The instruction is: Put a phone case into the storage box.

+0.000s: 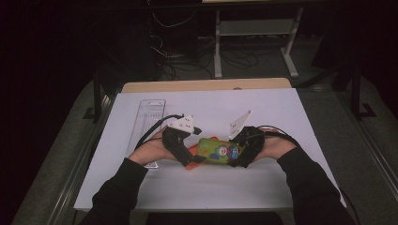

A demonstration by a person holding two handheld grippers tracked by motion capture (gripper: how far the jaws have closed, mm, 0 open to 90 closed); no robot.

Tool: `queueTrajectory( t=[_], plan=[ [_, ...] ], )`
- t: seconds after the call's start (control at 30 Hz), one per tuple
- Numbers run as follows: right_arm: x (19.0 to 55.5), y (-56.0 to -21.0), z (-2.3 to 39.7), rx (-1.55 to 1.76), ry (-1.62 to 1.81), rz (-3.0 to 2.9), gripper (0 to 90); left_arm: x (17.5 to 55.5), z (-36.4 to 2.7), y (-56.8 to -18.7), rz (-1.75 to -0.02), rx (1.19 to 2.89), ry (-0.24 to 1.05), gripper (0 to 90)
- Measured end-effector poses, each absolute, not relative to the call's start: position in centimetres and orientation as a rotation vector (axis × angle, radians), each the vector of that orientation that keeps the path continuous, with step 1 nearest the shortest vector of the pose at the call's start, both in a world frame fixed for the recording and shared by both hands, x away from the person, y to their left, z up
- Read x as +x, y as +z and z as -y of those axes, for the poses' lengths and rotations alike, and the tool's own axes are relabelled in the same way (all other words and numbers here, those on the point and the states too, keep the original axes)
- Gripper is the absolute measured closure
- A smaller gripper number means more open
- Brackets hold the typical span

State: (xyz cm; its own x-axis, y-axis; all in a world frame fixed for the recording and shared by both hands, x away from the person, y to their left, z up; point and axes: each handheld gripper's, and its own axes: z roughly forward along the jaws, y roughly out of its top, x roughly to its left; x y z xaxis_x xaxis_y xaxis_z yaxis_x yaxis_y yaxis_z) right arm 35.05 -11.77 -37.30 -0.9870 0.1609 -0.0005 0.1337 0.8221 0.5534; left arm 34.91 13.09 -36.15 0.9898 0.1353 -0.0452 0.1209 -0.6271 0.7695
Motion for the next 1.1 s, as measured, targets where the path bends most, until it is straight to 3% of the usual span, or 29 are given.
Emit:
queueTrajectory(
  t=[0.67, 0.77, 1.1],
  plan=[
    [33.3, -37.2, 9.6, 0.066, 0.874, -2.999, 15.2, 33.6, -11.5, -37.8, -0.025, 2.412, -0.037, 0.0],
    [33.2, -37.0, 9.4, 0.050, 0.879, -2.995, 15.2, 33.4, -11.4, -38.0, -0.012, 2.418, -0.053, 5.0],
    [32.9, -36.9, 9.2, 0.066, 0.865, -3.005, 15.1, 33.4, -11.1, -38.5, 0.010, 2.439, -0.067, 8.0]
  ],
)
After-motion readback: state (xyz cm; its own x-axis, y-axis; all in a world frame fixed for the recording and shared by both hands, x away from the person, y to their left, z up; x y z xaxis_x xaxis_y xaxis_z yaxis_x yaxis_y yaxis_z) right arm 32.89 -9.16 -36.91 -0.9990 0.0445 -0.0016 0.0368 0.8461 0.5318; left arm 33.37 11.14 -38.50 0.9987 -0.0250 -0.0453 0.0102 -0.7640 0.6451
